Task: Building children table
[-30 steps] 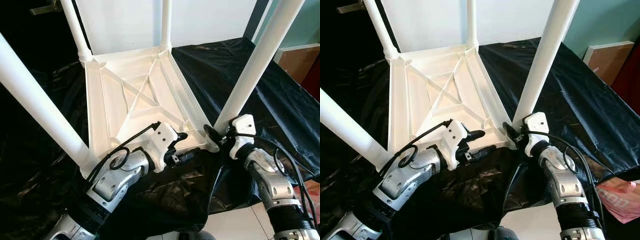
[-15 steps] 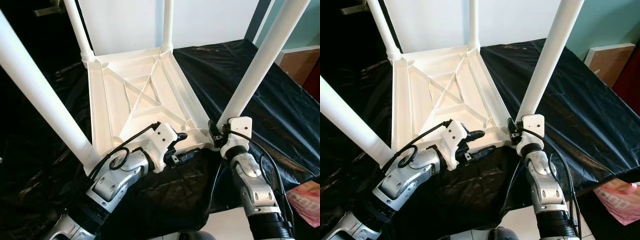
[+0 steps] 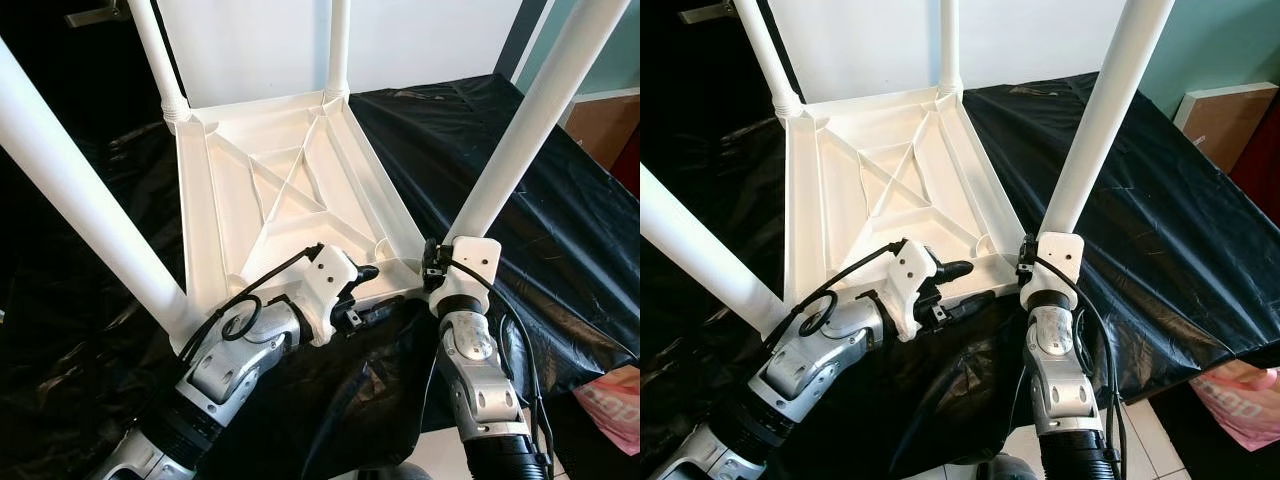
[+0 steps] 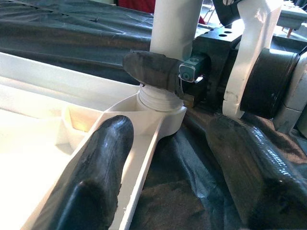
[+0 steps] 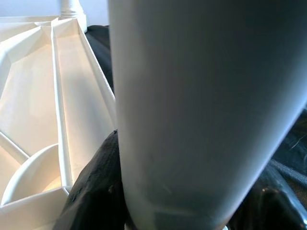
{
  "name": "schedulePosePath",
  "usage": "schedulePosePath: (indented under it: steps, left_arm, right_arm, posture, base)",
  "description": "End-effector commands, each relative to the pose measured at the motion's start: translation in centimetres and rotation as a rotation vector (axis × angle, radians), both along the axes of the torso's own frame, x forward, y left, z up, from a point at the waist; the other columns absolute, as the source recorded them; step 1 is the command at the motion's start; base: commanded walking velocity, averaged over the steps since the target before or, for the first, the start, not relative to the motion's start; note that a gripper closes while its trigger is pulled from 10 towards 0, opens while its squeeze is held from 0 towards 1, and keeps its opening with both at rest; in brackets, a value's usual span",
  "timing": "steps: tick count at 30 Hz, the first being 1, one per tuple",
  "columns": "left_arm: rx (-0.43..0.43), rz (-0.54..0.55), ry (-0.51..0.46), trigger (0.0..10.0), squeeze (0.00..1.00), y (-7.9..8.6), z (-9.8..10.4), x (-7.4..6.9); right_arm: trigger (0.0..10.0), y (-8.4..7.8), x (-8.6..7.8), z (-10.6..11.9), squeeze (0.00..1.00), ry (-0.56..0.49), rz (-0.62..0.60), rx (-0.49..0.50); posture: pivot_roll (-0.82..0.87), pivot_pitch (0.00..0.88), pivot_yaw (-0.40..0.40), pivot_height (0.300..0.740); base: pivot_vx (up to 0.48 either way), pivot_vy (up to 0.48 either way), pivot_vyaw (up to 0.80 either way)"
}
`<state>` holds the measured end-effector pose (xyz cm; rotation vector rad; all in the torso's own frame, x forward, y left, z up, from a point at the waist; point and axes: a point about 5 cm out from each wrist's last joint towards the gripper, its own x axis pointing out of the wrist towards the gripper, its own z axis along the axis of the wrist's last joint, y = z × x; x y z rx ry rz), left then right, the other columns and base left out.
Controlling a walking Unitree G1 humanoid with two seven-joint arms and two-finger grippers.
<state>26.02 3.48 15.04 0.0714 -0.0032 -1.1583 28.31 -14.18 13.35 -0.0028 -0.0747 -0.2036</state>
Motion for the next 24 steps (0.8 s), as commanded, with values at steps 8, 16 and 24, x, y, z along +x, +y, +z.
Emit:
schedulePosePath:
  steps: [8, 16, 24]
  left_arm:
    - [0.010, -0.154, 0.009, 10.0, 0.00, -0.3, -0.2, -0.8]
    - [0.006, -0.140, 0.013, 10.0, 0.00, -0.2, -0.3, -0.9]
    - [0.022, -0.147, 0.013, 10.0, 0.00, 0.0, -0.4, -0.9]
  right_arm:
    - [10.0, 0.0, -0.4, -1.4, 1.00, 0.079, -0.001, -0.033]
    - [10.0, -1.2, -0.3, -1.0, 1.00, 0.034, 0.111, -0.015]
    - [10.0, -2.3, -0.1, -1.0, 1.00, 0.014, 0.271, -0.017]
  posture:
    - [-0.04, 0.115, -0.029, 0.740]
    - [-0.04, 0.117, -0.029, 0.740]
    - [-0.04, 0.115, -0.023, 0.740]
  base:
    - [0.000, 0.000, 0.00]
    - [0.000, 0.000, 0.00]
    - [0.000, 0.000, 0.00]
